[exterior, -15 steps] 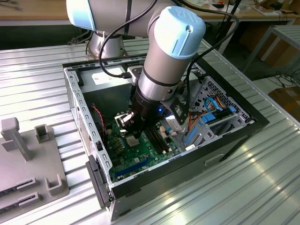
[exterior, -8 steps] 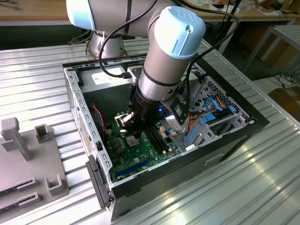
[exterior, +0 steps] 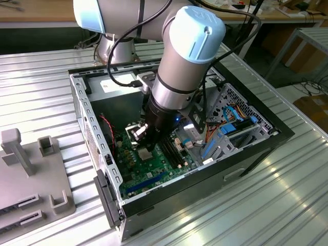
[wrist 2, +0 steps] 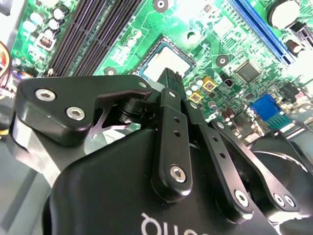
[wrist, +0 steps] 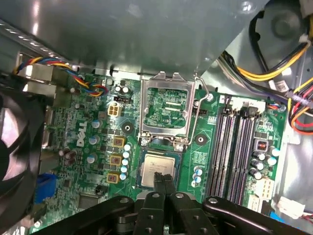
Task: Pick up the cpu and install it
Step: 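Close the cpu cover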
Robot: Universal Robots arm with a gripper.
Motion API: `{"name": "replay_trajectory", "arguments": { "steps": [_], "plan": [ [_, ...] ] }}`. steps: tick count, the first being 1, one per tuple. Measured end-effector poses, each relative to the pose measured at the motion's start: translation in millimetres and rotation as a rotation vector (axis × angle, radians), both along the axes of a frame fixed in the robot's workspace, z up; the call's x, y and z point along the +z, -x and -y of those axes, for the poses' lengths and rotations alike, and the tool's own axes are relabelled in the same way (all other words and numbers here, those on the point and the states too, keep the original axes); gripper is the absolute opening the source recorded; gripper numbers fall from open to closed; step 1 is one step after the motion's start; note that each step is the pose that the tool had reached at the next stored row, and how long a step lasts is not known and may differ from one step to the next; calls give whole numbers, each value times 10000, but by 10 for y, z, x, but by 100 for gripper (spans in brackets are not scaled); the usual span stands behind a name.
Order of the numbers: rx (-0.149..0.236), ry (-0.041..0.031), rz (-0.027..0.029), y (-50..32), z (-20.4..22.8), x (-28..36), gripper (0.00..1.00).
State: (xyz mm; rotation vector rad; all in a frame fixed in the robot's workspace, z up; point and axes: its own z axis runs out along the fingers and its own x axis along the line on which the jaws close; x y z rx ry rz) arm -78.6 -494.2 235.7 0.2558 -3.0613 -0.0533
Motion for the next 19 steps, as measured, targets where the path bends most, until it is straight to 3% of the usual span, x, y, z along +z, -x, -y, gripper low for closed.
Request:
{"name": "replay_trajectory", "arguments": {
  "steps": [2, 5, 7, 9, 11, 19],
  "plan": [
    [161, -44, -7, -7, 0, 53, 11],
    [370, -54, -14, -10, 0, 118, 11],
    [792, -72, -23, -21, 0, 170, 11],
    [1240, -76, -29, -33, 0, 173, 11],
    [1409, -76, -30, -41, -1, 173, 11],
    [3371, -73, -37, -49, -1, 170, 11]
  ]
}}
